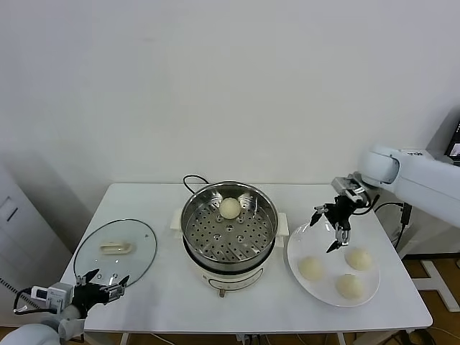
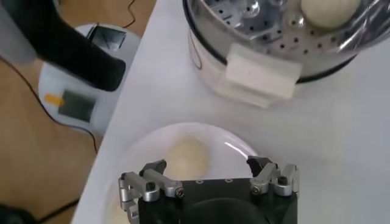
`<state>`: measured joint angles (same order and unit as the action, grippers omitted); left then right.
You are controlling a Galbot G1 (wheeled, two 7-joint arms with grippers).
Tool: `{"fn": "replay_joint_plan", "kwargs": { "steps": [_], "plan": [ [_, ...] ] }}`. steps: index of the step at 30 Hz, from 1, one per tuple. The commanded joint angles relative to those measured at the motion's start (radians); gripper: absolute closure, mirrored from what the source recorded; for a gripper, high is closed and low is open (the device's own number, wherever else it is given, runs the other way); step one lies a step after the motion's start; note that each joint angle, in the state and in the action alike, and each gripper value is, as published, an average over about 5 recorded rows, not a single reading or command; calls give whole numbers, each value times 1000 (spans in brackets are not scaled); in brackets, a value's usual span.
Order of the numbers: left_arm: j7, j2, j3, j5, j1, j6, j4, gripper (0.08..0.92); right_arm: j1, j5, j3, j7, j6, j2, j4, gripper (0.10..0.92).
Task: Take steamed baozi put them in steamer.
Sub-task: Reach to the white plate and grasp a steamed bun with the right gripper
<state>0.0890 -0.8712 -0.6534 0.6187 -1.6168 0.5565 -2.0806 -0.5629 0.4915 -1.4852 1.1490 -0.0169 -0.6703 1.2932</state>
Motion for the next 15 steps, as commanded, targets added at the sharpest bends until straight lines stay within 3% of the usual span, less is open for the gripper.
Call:
{"fn": "replay_joint_plan", "kwargs": {
  "steps": [1, 15],
  "plan": [
    [1, -10, -1, -3, 1, 2, -2, 177, 50, 12, -15, -76, -97, 19, 40, 203],
    [0, -12, -1, -6, 1, 0, 6, 177, 200, -88, 58, -127, -98, 4, 4, 203]
  ]
}}
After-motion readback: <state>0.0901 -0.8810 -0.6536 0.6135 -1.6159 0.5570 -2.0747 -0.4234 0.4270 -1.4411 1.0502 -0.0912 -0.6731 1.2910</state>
